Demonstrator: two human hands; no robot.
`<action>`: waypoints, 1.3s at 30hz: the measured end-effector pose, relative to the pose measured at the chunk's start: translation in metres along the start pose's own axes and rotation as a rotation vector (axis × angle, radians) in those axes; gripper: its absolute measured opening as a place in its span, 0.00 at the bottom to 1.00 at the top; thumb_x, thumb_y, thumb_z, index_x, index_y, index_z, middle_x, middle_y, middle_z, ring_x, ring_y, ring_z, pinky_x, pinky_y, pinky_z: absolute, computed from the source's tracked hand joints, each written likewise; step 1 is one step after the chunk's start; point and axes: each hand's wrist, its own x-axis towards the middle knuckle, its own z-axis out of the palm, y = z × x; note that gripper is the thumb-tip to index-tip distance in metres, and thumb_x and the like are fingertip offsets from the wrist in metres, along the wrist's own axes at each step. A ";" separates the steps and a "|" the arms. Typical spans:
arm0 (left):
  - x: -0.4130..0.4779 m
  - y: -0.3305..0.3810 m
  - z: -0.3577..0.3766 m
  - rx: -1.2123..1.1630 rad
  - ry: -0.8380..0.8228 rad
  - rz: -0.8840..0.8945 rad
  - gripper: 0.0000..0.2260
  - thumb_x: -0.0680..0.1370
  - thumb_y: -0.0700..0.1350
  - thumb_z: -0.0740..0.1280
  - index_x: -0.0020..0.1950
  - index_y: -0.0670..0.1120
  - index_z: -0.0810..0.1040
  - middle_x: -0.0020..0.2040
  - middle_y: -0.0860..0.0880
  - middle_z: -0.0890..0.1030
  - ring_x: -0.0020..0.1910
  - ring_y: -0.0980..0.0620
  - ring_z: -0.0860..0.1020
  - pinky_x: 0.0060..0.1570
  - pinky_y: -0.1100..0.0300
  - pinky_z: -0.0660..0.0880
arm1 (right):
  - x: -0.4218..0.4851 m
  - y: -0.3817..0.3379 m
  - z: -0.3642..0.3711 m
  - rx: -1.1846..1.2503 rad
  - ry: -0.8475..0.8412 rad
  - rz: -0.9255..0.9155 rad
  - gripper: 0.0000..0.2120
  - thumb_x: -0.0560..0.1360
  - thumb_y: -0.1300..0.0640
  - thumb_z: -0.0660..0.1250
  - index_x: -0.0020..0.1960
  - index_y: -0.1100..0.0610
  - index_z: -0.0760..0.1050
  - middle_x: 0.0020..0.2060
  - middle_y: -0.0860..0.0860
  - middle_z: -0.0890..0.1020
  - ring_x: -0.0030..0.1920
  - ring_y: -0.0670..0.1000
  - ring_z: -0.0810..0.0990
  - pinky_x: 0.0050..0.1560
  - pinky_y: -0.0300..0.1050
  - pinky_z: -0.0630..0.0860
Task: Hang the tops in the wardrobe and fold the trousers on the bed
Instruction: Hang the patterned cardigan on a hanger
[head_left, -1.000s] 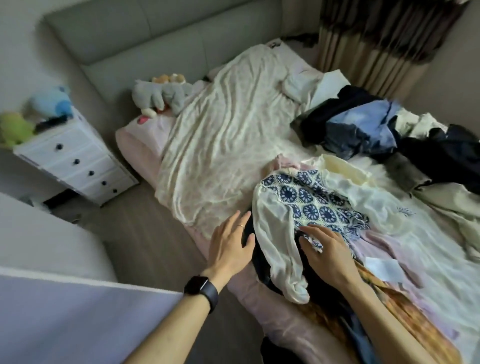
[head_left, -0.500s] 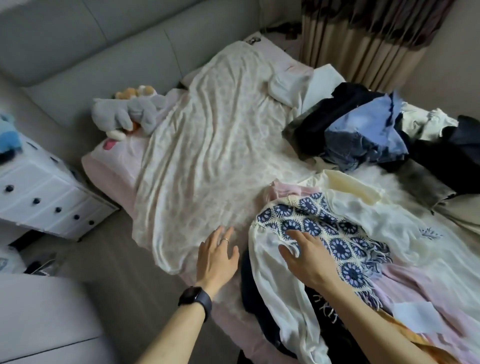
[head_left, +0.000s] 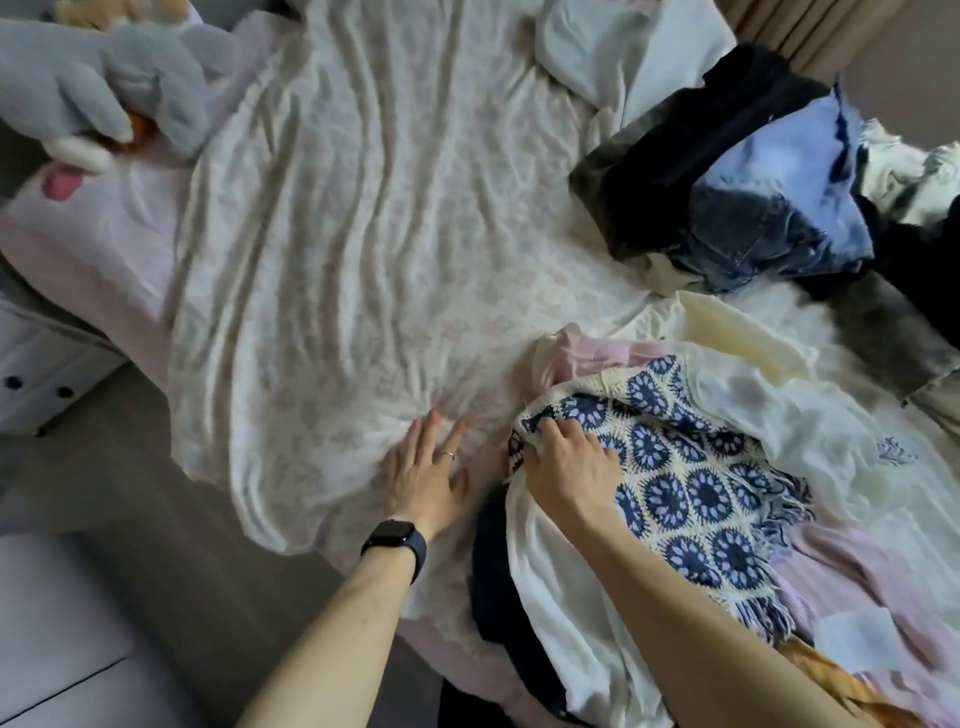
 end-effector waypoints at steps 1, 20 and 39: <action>0.002 0.002 -0.001 -0.007 -0.006 -0.005 0.33 0.82 0.55 0.58 0.82 0.61 0.41 0.82 0.52 0.35 0.81 0.48 0.36 0.78 0.41 0.45 | -0.001 0.007 -0.001 0.039 0.037 -0.003 0.12 0.80 0.47 0.59 0.60 0.49 0.74 0.54 0.49 0.80 0.54 0.56 0.80 0.54 0.51 0.70; -0.108 0.333 -0.131 0.201 0.085 0.850 0.29 0.76 0.43 0.67 0.75 0.63 0.68 0.79 0.50 0.61 0.77 0.46 0.60 0.76 0.45 0.59 | -0.229 0.251 -0.186 0.664 0.279 -0.088 0.13 0.74 0.67 0.69 0.50 0.51 0.84 0.46 0.37 0.82 0.49 0.37 0.78 0.45 0.27 0.69; -0.412 0.222 -0.319 -0.563 0.442 0.287 0.04 0.79 0.43 0.71 0.45 0.46 0.81 0.35 0.55 0.77 0.35 0.58 0.73 0.43 0.58 0.69 | -0.275 0.182 -0.330 0.591 0.527 -0.716 0.14 0.68 0.53 0.60 0.52 0.50 0.78 0.48 0.48 0.83 0.50 0.53 0.81 0.51 0.50 0.77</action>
